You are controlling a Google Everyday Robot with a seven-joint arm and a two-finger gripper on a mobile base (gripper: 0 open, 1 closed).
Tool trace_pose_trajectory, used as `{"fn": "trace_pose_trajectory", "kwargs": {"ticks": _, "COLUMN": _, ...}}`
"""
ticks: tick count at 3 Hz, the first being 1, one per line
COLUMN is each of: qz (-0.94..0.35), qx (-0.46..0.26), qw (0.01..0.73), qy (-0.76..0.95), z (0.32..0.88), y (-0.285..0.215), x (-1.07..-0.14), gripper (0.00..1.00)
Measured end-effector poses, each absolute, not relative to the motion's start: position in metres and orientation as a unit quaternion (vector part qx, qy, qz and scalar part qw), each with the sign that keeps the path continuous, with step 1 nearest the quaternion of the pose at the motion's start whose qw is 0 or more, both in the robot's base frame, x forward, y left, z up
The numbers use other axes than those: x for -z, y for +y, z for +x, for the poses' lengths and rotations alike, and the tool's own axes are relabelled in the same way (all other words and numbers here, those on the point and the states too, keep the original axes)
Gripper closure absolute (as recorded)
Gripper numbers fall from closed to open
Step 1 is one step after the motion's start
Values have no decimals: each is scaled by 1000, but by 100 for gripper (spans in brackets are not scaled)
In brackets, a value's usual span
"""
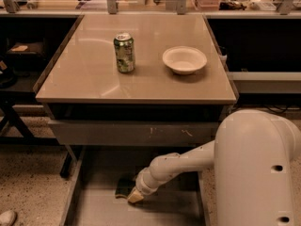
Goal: Pick sponge from middle drawer and place on counter
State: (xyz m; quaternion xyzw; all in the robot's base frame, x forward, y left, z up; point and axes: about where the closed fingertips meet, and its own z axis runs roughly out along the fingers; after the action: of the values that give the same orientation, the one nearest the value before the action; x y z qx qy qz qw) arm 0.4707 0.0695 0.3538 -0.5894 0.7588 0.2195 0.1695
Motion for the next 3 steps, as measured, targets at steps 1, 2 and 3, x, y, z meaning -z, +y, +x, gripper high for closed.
{"fn": "trace_pose_trajectory", "kwargs": {"ticks": 1, "qz": -589, "qx": -220, "qw": 170, "qy": 759, "z": 471, "y": 69, "x": -354, "gripper": 87}}
{"fn": "trace_pose_trajectory", "kwargs": {"ticks": 2, "qz": -589, "qx": -220, "qw": 169, "qy": 759, "z": 471, "y": 69, "x": -354, "gripper": 100}}
{"fn": "trace_pose_trajectory", "kwargs": {"ticks": 3, "qz": -593, "qx": -214, "qw": 178, "qy": 755, "z": 466, "y": 69, "x": -385, "gripper": 100}}
